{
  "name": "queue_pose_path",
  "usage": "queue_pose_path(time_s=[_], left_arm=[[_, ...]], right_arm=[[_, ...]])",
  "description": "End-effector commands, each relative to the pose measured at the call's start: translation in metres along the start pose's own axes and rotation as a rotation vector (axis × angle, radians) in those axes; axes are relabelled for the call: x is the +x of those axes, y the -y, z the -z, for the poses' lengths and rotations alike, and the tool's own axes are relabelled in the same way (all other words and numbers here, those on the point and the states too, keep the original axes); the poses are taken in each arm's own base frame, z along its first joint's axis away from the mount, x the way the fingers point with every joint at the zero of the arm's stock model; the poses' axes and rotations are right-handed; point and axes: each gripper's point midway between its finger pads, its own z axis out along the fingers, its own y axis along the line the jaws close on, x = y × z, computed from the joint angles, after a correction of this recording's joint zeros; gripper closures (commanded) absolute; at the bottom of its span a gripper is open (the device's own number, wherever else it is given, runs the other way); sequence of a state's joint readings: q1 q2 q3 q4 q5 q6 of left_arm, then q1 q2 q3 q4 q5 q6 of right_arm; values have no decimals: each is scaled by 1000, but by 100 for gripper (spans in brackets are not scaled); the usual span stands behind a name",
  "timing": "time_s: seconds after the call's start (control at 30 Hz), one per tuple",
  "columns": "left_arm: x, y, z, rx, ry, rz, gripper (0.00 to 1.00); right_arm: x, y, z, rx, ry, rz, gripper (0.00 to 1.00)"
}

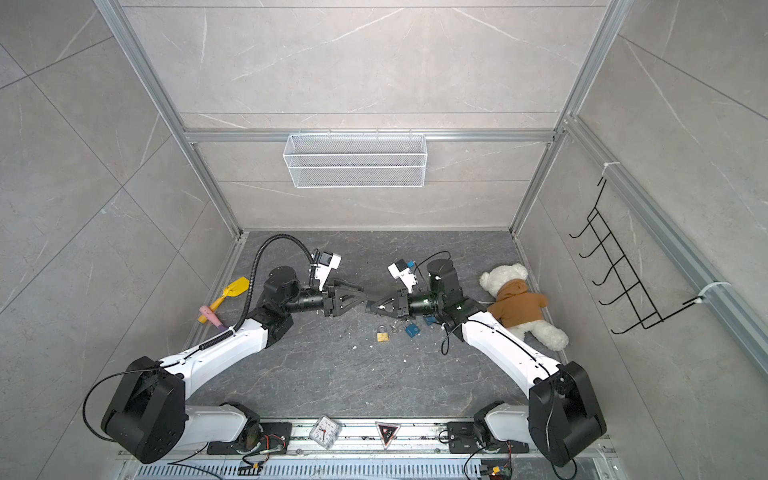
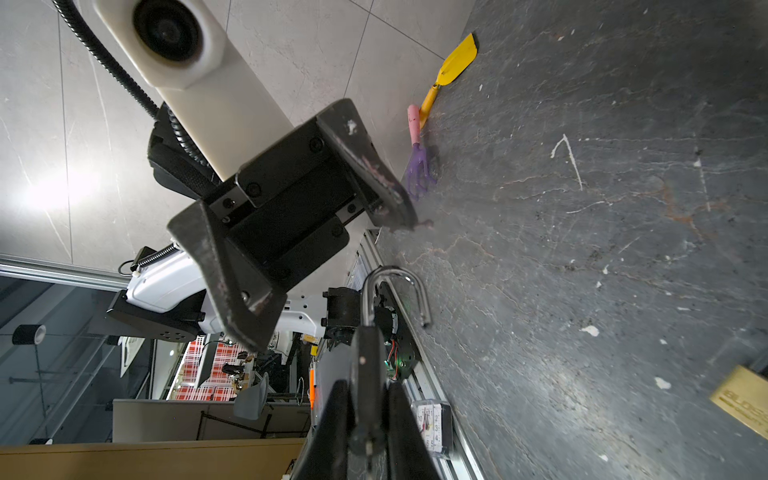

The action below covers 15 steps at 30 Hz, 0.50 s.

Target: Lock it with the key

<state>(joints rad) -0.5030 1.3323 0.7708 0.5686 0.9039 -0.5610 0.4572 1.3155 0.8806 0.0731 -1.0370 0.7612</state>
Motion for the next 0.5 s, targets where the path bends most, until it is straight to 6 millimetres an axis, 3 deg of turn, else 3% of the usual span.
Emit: queue_pose_path(time_s=[0.0,0.47], left_arm=[[-5,15,3,51,6,-44,35],[-1,17,3,57,-5,-31,49]], right_arm=[[-13,-17,2,-46,22,47,100],[-22,-16,3,-37,42,51,100]])
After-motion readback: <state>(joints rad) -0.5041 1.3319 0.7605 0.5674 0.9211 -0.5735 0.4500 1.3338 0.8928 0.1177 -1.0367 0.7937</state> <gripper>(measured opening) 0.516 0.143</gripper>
